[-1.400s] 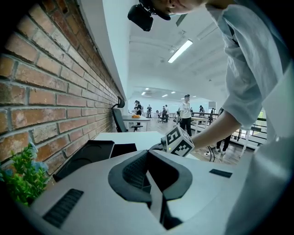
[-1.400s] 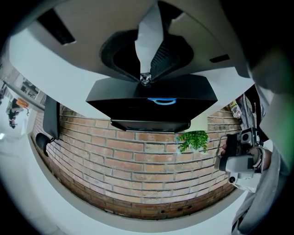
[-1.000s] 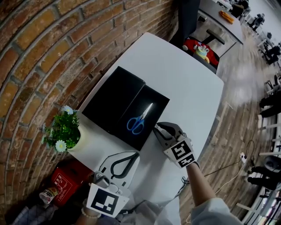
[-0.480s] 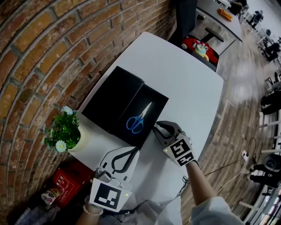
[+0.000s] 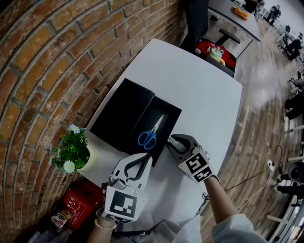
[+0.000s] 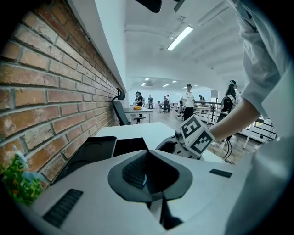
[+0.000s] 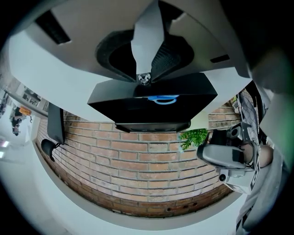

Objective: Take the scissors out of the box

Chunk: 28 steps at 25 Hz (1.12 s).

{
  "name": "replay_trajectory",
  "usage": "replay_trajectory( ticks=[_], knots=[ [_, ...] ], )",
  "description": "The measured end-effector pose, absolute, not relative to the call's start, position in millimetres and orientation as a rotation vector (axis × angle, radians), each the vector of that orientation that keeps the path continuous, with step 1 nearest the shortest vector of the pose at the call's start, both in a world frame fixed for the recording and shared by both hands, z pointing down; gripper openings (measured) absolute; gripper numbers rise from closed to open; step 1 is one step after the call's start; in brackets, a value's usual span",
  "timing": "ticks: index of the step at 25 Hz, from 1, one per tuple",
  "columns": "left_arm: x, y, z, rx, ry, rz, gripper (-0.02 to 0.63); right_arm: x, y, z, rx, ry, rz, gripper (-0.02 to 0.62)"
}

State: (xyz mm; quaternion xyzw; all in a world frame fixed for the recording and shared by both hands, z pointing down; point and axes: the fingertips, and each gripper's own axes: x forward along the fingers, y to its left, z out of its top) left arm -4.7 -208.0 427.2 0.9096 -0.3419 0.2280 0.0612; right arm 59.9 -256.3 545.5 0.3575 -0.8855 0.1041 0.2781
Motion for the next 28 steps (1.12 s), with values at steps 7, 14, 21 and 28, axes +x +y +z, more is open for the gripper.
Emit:
replay_trajectory(
  ticks=[7,14,21,28],
  knots=[
    [-3,-231,443,2.667,-1.056,0.768,0.018,68,-240,536,0.995,-2.393,0.293,0.092],
    [0,-245,471,2.589,-1.057,0.920,0.029,90,-221,507,1.138,-2.421,0.288,0.092],
    [-1,-255,497,2.501,-1.067,1.054,0.060,101,-204,483,1.235,-2.465,0.234,0.057],
    [2,-257,513,2.399,-1.067,1.170,0.084,105,-180,462,1.326,-2.506,0.263,0.055]
  ],
)
